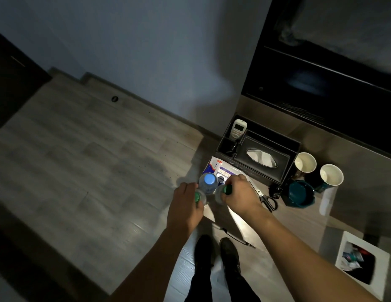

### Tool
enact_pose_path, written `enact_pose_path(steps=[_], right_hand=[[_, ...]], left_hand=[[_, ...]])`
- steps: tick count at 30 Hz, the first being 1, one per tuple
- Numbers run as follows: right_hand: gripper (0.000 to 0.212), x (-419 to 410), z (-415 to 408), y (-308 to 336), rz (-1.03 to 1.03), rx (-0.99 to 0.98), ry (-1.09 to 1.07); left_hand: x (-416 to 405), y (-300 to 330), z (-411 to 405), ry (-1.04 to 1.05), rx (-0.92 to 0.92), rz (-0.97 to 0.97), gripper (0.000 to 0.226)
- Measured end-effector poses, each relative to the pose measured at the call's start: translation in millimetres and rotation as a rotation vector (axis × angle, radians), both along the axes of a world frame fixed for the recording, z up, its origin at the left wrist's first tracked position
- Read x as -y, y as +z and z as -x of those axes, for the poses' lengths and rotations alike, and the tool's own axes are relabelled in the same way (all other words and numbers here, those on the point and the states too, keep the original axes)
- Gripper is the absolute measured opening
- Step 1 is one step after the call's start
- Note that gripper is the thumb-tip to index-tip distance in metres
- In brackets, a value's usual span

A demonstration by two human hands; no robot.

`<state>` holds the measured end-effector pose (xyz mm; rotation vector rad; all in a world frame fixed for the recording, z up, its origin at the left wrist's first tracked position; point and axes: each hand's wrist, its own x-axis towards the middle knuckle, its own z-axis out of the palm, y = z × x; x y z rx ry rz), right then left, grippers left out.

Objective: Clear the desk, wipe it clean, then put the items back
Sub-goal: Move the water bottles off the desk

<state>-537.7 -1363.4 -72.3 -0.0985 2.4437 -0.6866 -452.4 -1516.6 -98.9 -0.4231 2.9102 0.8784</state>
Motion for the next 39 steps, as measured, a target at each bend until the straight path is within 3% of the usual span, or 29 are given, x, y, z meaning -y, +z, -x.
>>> enact_pose_path(steps=[8,14,23,30,39], right_hand=[[0.039,-1,-3,-2,-0.029,-0.015,0.033],[0.056,-10,-7,21,-0.024,0.015,0.051],[0.049,-62,-25,120,0.077,-0.364,-0.105],[0.049,-150,-70,157,0.039,-0.525,-0.426],[0.054,-309,-201,192,-0.11,-0.642,-0.82]], left_hand=[[-3,-2,-4,0.003,0.043,-0.077,0.051],[2,40,-2,-0.011,0.022,-0.108,0.044],[-5,128,45,-0.118,-0.277,0.039,0.038],[-111,155,74,-0.503,-0.398,0.057,0.039],[-320,201,13,-0.971,-0.581,0.017,0.037]])
